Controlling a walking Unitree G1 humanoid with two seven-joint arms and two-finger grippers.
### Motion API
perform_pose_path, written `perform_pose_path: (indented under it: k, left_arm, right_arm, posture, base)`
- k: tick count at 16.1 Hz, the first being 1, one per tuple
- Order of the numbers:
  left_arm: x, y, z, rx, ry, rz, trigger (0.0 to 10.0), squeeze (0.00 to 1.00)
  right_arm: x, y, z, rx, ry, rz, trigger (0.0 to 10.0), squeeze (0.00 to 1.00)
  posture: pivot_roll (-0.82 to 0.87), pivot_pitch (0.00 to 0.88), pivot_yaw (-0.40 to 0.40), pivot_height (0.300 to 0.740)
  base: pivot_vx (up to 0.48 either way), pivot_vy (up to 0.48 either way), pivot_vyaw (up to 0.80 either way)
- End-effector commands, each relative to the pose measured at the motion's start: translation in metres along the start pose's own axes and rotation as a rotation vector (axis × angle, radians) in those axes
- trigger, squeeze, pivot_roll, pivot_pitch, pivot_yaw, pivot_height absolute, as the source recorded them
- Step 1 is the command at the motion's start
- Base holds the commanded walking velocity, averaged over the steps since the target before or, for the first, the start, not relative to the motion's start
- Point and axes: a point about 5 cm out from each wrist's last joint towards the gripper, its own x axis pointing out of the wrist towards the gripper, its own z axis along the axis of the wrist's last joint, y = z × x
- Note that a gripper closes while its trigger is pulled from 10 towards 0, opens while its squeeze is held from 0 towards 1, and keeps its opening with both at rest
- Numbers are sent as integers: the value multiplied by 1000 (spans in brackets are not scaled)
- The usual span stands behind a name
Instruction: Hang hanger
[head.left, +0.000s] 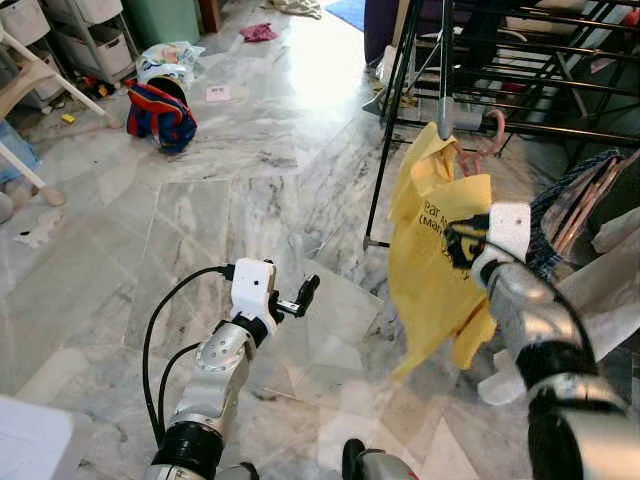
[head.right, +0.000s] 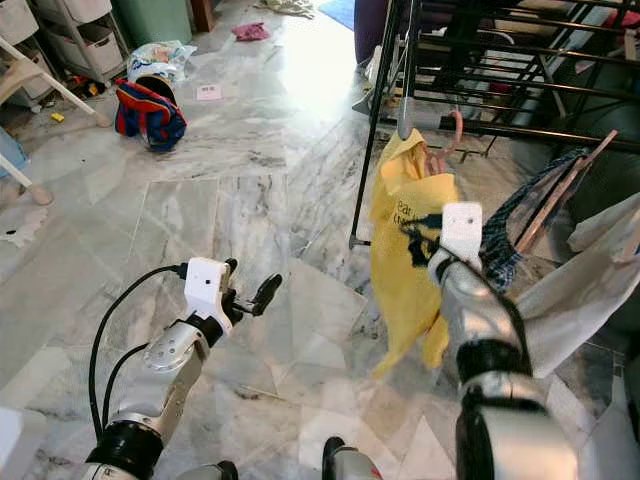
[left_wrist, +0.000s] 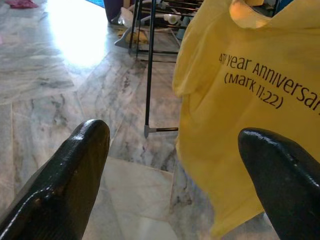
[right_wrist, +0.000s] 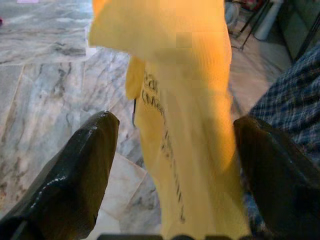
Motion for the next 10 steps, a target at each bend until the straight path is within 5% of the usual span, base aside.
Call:
perform_pose_path:
  k: [1,10]
  left_arm:
    - [-3,-1,-3,0,14,-13,10000,0]
    - [-7,0,-6,-2,23,-14,10000,0]
  right_arm:
    - [1,-7,3,-15,1,-4,0,0]
    - [5,-14,2,-39,40,11,0,0]
  posture:
    - [-14,209,-19,740]
    - [4,209,-24,740]
  base:
    - [0,0,0]
    - [0,0,0]
